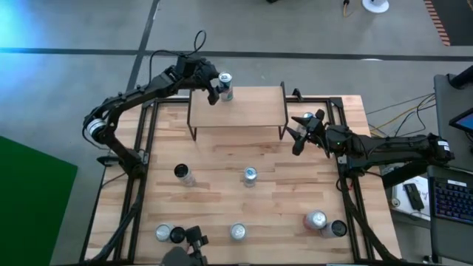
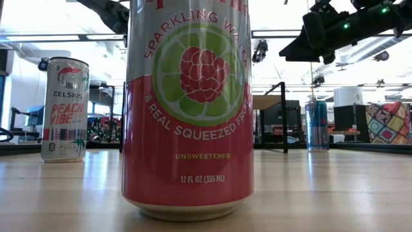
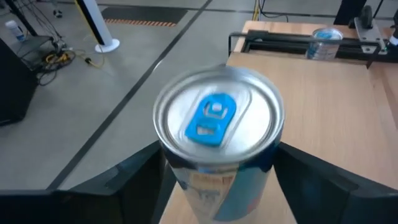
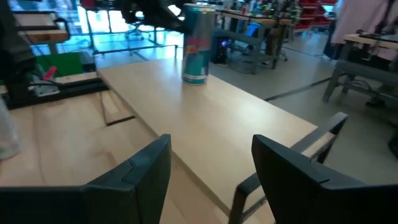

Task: Place canned beverage on shelf
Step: Put the top left blue soda can on the shelf, then align the left blue soda can with the other blue soda can on the shelf

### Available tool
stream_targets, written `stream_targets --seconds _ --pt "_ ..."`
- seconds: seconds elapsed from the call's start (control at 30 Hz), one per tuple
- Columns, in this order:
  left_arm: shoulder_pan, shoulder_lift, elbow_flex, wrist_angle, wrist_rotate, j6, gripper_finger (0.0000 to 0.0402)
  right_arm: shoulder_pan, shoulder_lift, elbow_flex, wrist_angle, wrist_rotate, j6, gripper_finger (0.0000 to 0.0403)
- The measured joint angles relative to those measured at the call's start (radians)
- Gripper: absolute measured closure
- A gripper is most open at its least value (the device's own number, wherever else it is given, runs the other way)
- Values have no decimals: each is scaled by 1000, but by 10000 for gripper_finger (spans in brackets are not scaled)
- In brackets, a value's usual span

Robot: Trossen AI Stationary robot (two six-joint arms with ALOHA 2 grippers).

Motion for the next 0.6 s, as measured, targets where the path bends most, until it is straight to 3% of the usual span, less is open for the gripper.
stream_targets --seconds 0.23,0.47,0.6 --pt "2 -52 2 -12 -42 -2 69 0 0 0 0 22 7 188" --pt "-2 -218 -6 -181 -68 -5 70 0 0 -2 -8 22 38 188" --pt "-39 -323 -91 -280 -73 -120 76 1 0 -2 -10 22 48 188"
